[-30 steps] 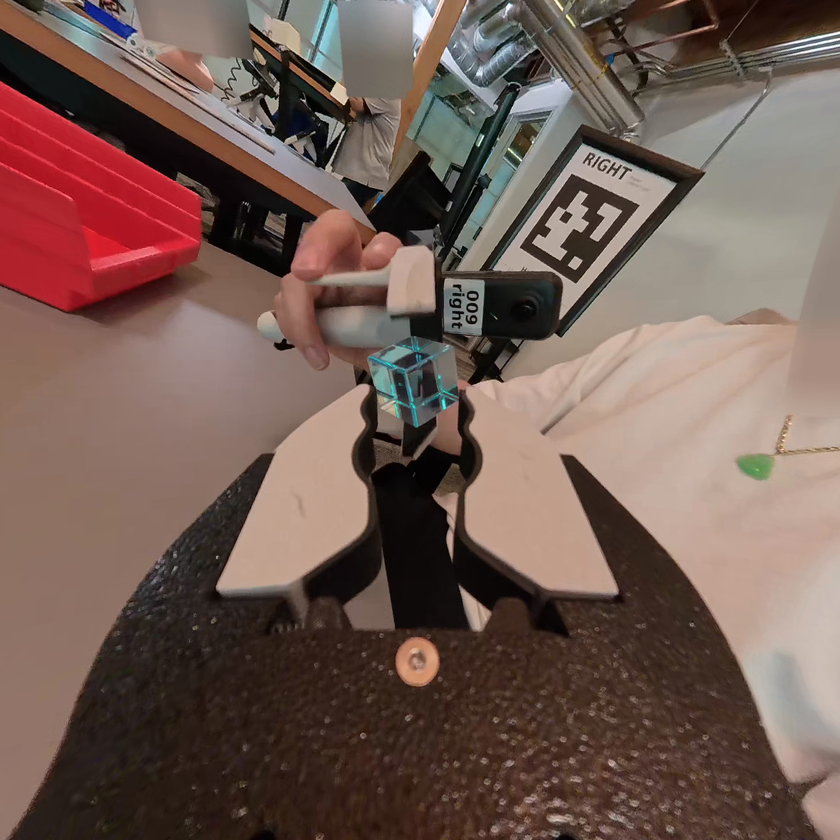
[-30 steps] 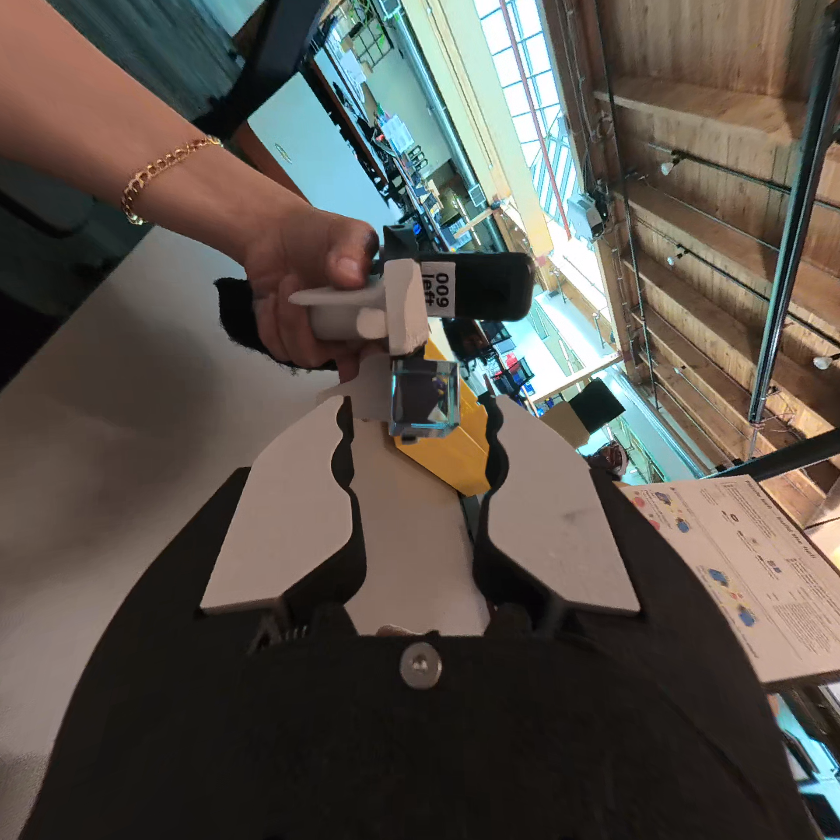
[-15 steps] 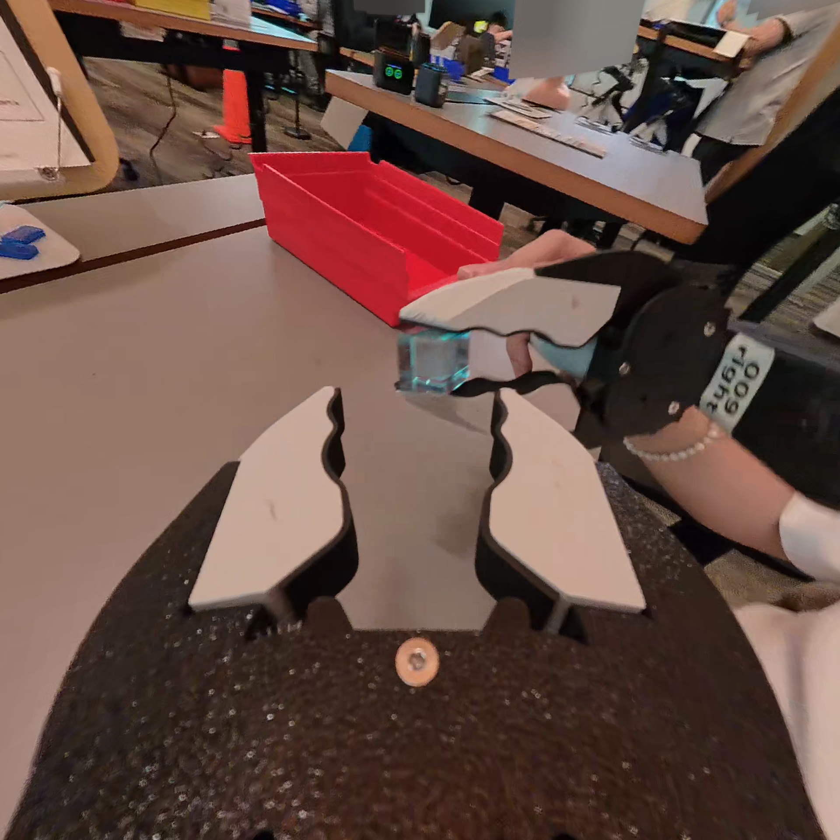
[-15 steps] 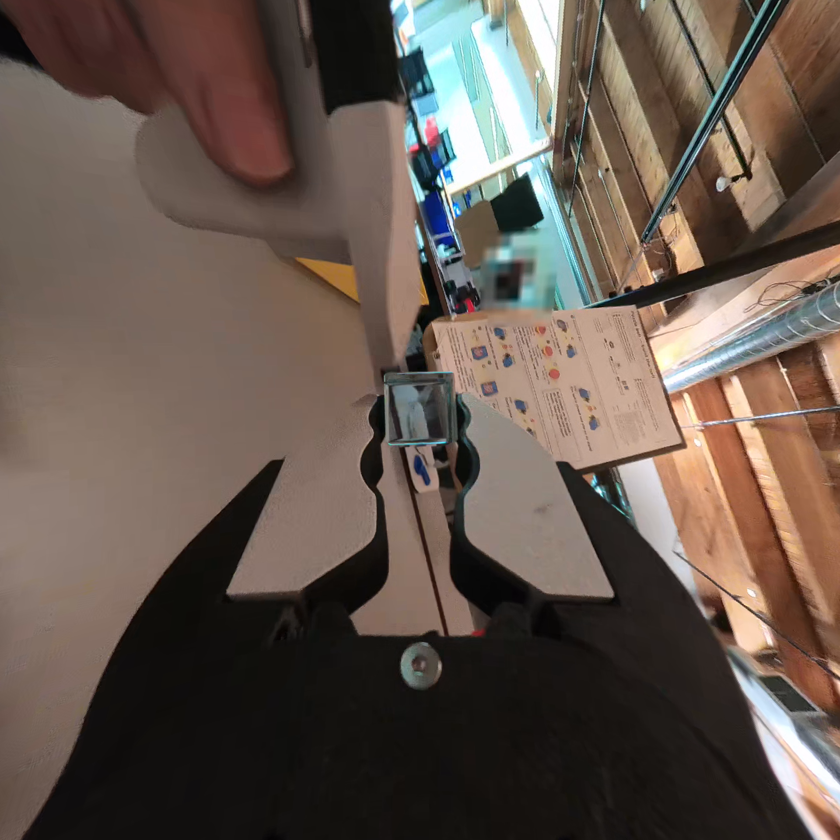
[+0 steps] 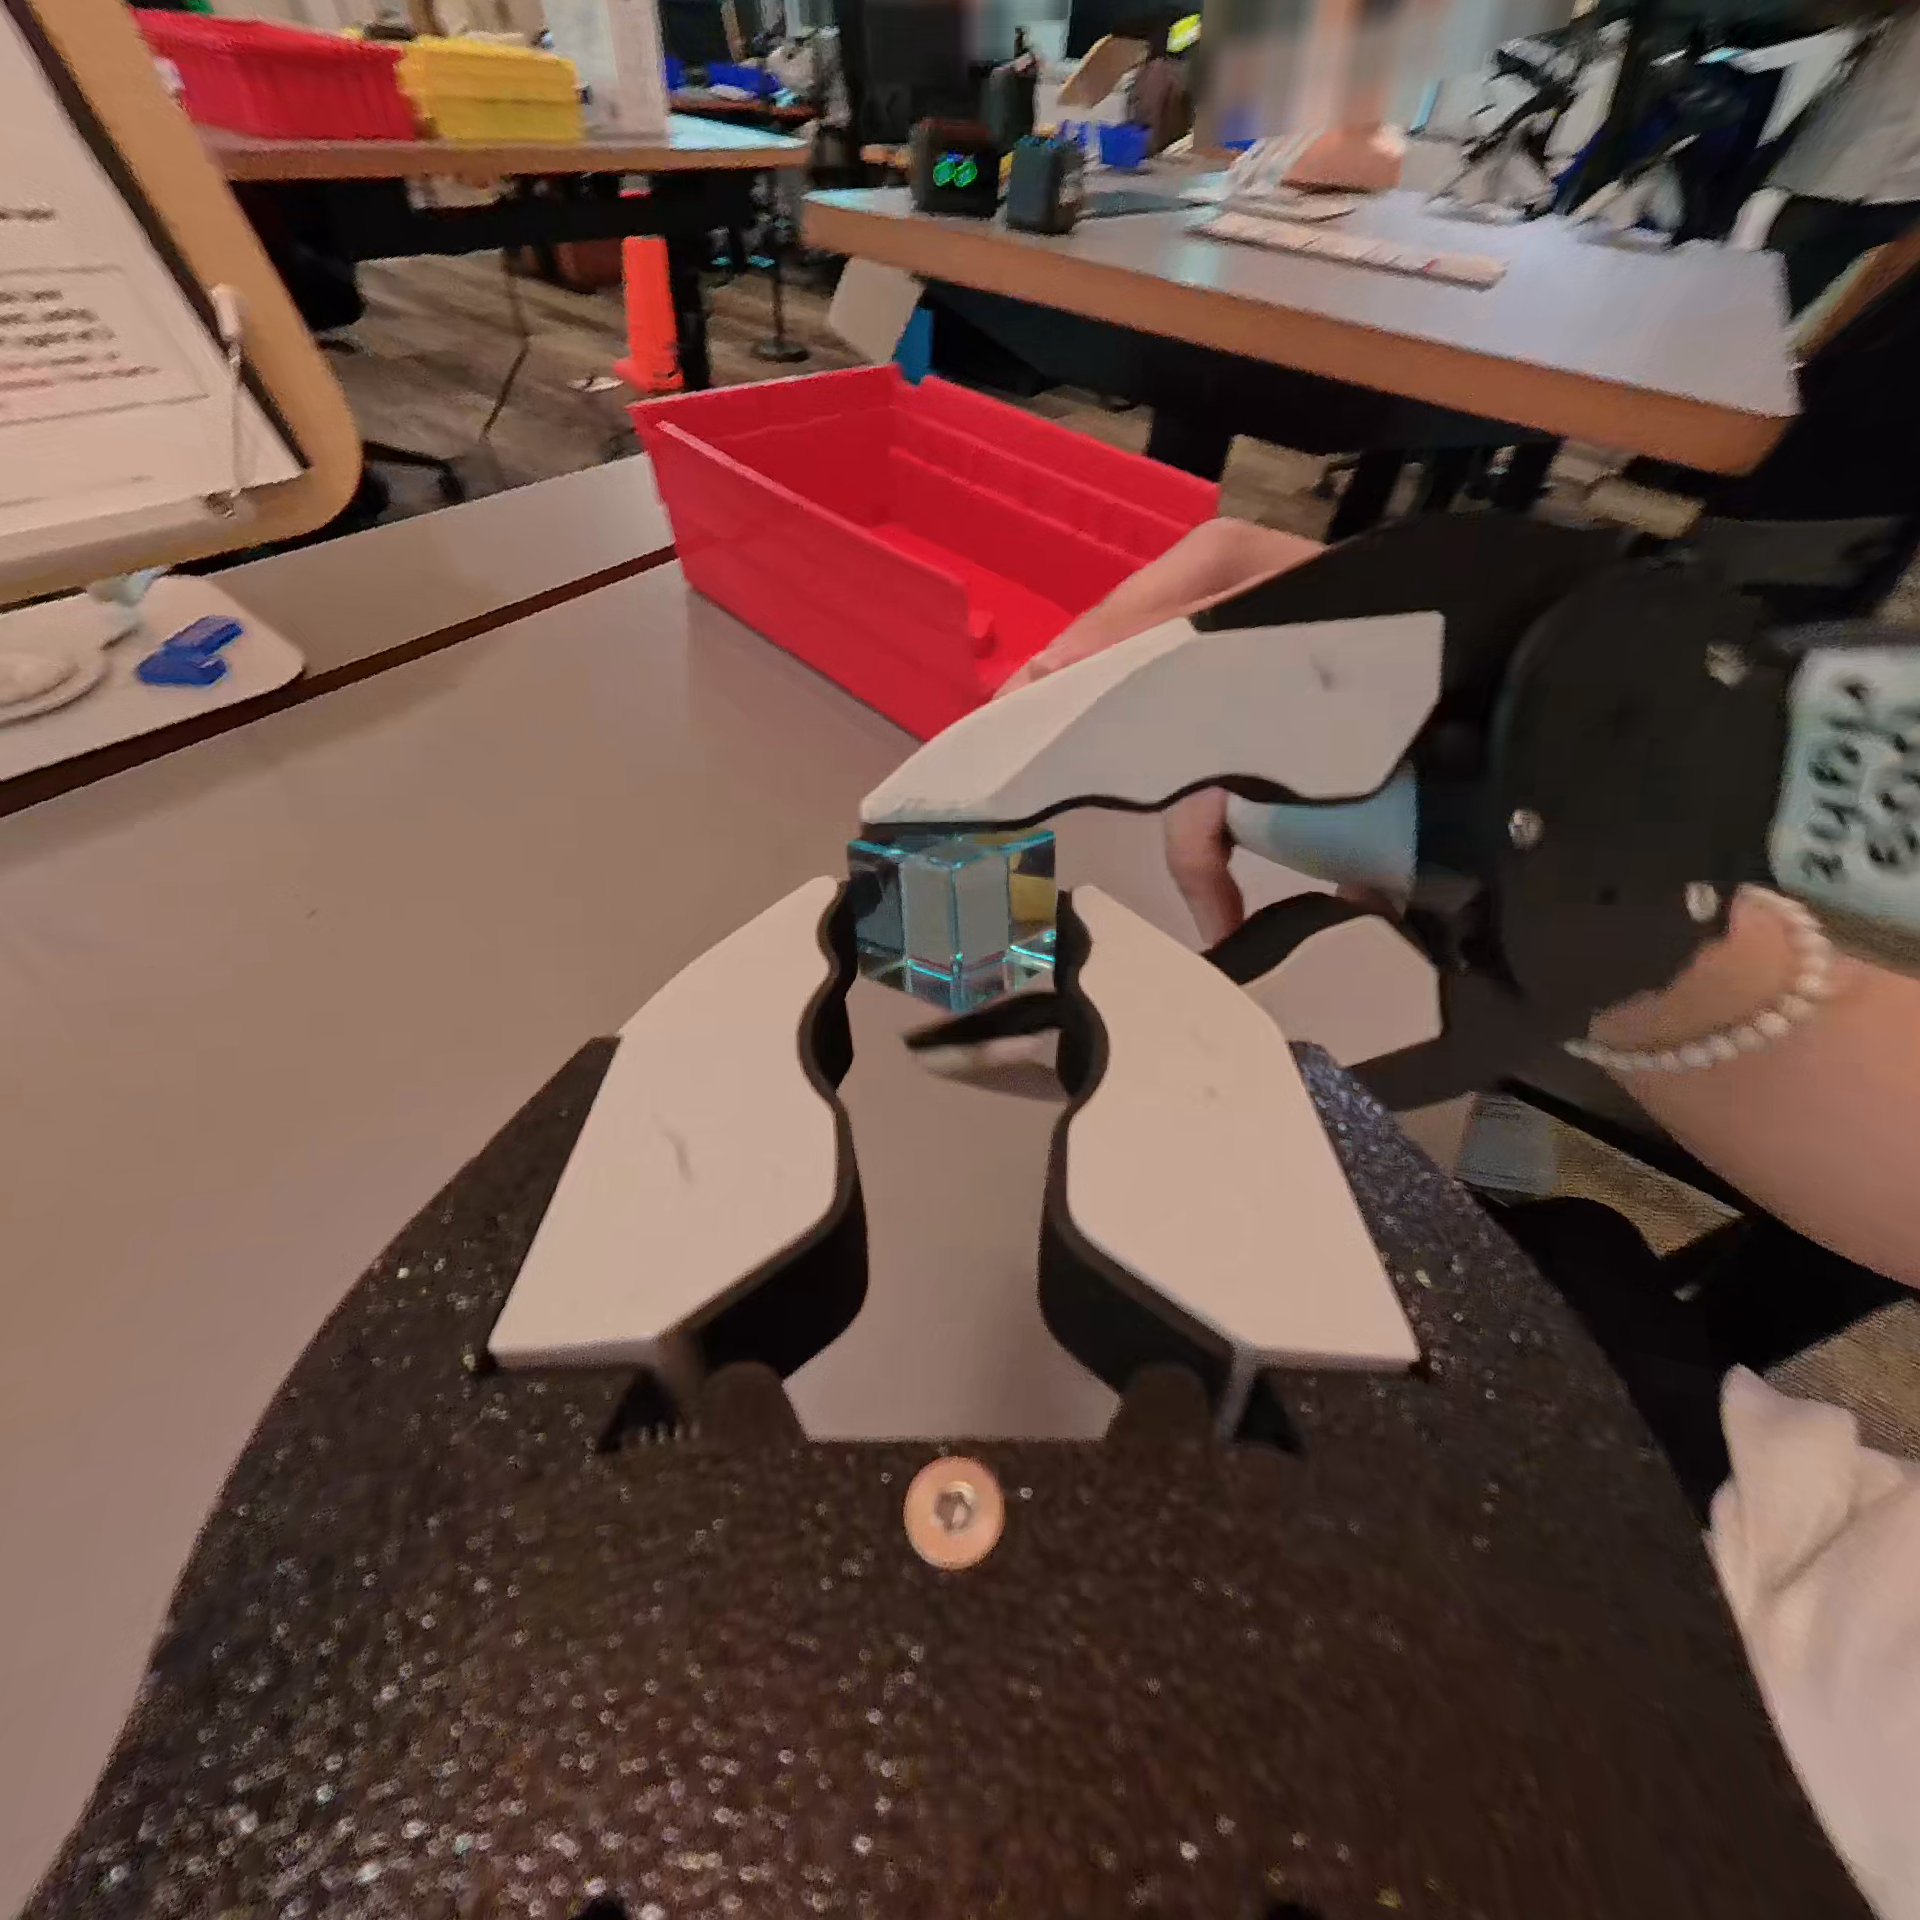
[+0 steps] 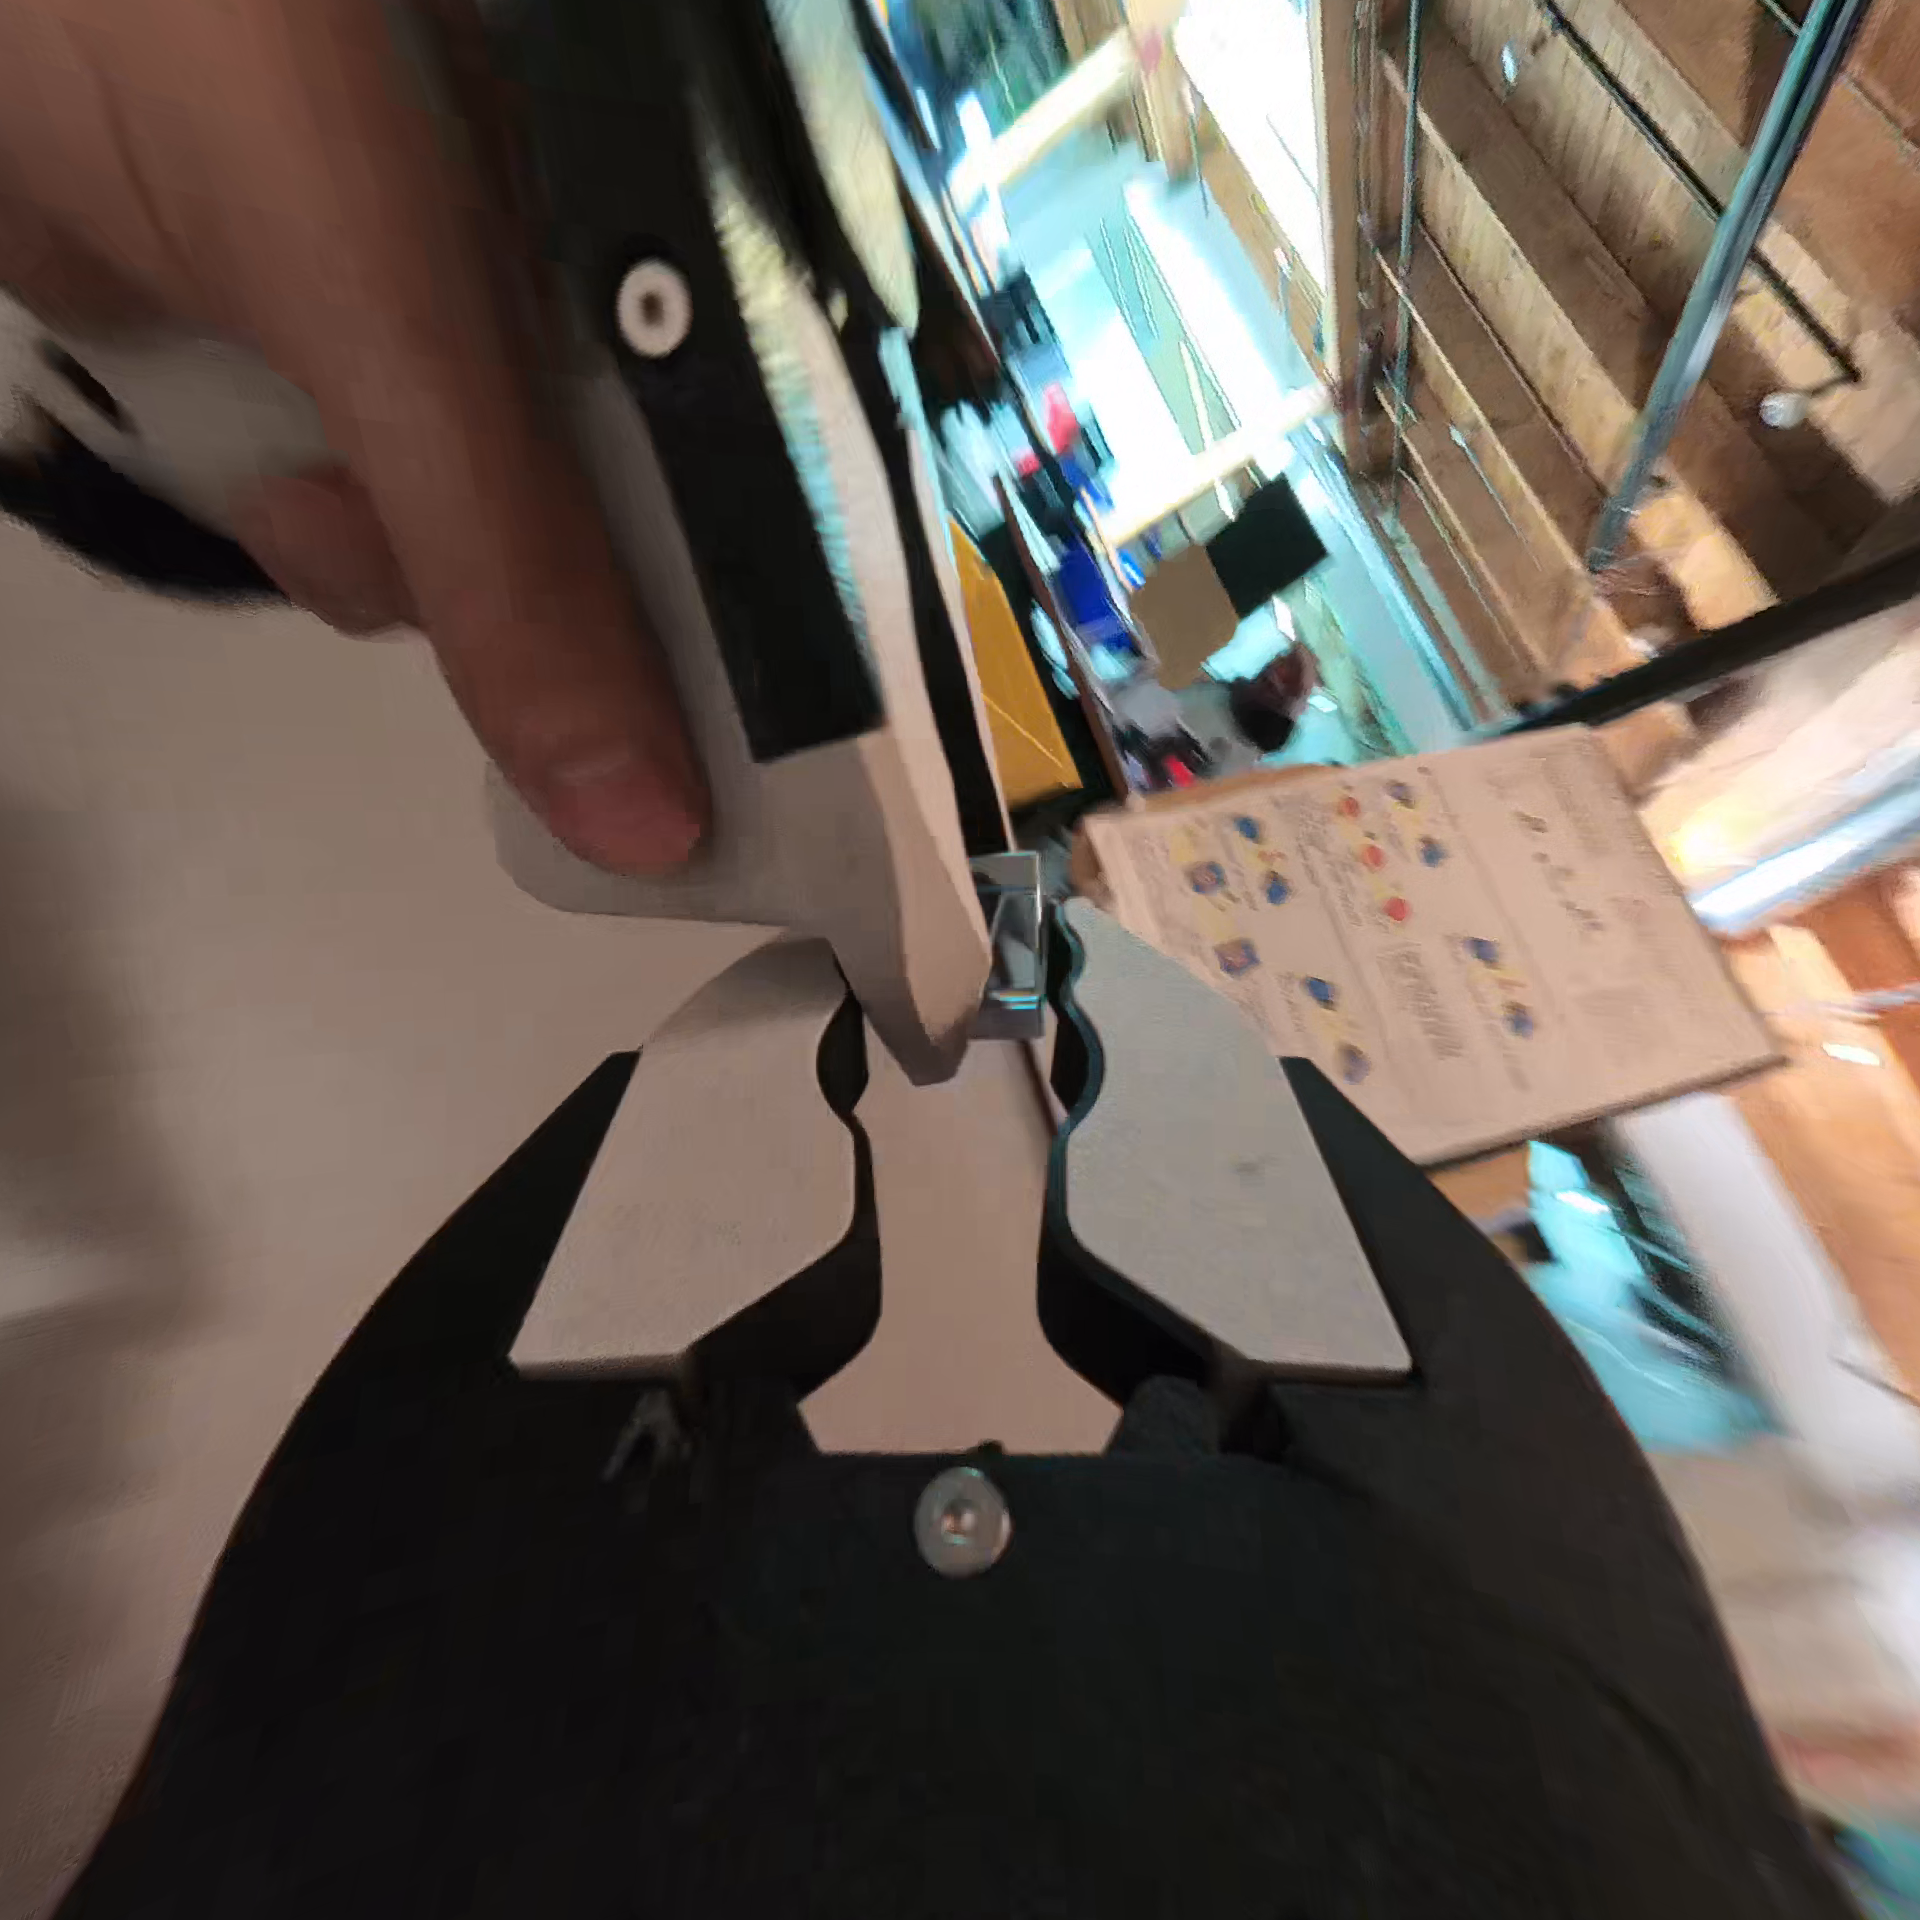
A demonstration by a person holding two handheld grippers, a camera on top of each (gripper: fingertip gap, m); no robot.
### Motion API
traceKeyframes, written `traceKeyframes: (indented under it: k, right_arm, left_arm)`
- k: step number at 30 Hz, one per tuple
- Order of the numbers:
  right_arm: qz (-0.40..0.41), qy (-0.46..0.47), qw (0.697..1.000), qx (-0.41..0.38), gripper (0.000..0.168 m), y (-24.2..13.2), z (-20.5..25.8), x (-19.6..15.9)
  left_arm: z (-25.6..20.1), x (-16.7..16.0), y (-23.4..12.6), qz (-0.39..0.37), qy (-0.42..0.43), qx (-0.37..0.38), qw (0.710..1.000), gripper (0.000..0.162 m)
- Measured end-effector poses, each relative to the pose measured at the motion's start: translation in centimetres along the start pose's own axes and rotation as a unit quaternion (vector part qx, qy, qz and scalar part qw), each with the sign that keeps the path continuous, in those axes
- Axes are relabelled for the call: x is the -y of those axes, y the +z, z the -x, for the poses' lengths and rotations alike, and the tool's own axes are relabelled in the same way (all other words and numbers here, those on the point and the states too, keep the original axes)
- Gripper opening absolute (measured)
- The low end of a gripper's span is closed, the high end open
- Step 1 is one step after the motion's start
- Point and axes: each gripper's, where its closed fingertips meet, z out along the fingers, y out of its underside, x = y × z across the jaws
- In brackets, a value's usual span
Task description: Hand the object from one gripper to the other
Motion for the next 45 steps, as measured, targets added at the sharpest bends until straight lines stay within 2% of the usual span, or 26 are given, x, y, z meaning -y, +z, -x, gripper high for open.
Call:
traceKeyframes:
  k: [1,3,5,7,10,14,15,16,17,18,20,22,24,25,28,32,38,41,45]
  right_arm:
    - [-0.039,0.040,0.998,0.028,0.038,-0.5,0.2,0.8]
    - [-0.102,0.146,0.981,0.074,0.046,-1.6,-0.2,2.0]
    - [-0.159,0.277,0.940,0.121,0.057,-2.8,-1.3,3.0]
    - [-0.201,0.414,0.875,0.152,0.067,-3.6,-2.9,3.6]
    - [-0.157,0.576,0.781,0.182,0.074,-2.7,-3.3,2.3]
    - [-0.160,0.705,0.633,0.275,0.071,-2.3,-1.9,3.6]
    - [-0.169,0.722,0.604,0.291,0.068,-2.3,-1.8,3.9]
    - [-0.181,0.728,0.590,0.301,0.067,-2.3,-1.9,4.1]
    - [-0.196,0.724,0.591,0.298,0.066,-2.3,-2.1,4.2]
    - [-0.205,0.710,0.612,0.281,0.064,-2.3,-2.4,4.1]
    - [-0.205,0.646,0.693,0.245,0.064,-2.3,-2.4,4.0]
    - [-0.196,0.570,0.770,0.208,0.052,-2.3,-2.2,3.8]
    - [-0.196,0.517,0.814,0.177,0.038,-2.5,-2.4,4.0]
    - [-0.197,0.497,0.827,0.172,0.030,-2.6,-2.4,4.1]
    - [-0.201,0.471,0.838,0.189,0.029,-2.9,-1.8,4.6]
    - [-0.189,0.401,0.877,0.185,0.033,-2.9,-1.0,4.2]
    - [-0.186,0.253,0.940,0.134,0.044,-3.3,-0.8,4.3]
    - [-0.169,0.170,0.965,0.109,0.040,-3.1,-0.3,4.0]
    - [-0.167,0.086,0.979,0.077,0.030,-3.1,0.0,4.3]
  left_arm:
    - [-0.2,0.3,-0.3,-0.010,-0.002,-0.021,1.000,0.036]
    - [-0.8,1.3,-1.2,-0.042,-0.025,-0.082,0.995,0.036]
    - [-1.1,2.2,-2.3,-0.077,-0.043,-0.144,0.986,0.036]
    - [-0.8,2.8,-3.2,-0.108,-0.034,-0.168,0.979,0.036]
    - [-0.9,3.2,-4.2,-0.142,-0.003,-0.191,0.971,0.036]
    - [-2.1,3.1,-4.8,-0.161,0.055,-0.220,0.960,0.036]
    - [-2.3,2.9,-4.8,-0.160,0.064,-0.224,0.959,0.036]
    - [-2.4,2.8,-4.8,-0.157,0.061,-0.228,0.959,0.036]
    - [-2.3,2.8,-4.8,-0.154,0.045,-0.233,0.959,0.036]
    - [-2.2,2.8,-4.8,-0.152,0.020,-0.243,0.958,0.036]
    - [-2.2,3.1,-5.1,-0.157,-0.026,-0.272,0.949,0.036]
    - [-1.8,3.2,-5.0,-0.160,-0.047,-0.273,0.947,0.035]
    - [-1.5,2.9,-4.8,-0.152,-0.049,-0.267,0.950,0.036]
    - [-1.5,2.9,-4.8,-0.153,-0.050,-0.267,0.950,0.036]
    - [-1.7,2.9,-4.9,-0.150,-0.060,-0.279,0.946,0.036]
    - [-2.1,2.7,-4.9,-0.142,-0.073,-0.297,0.941,0.035]
    - [-2.9,2.4,-4.7,-0.128,-0.099,-0.326,0.931,0.035]
    - [-3.3,2.0,-4.3,-0.110,-0.106,-0.335,0.930,0.036]
    - [-3.6,1.7,-4.0,-0.099,-0.121,-0.343,0.926,0.036]
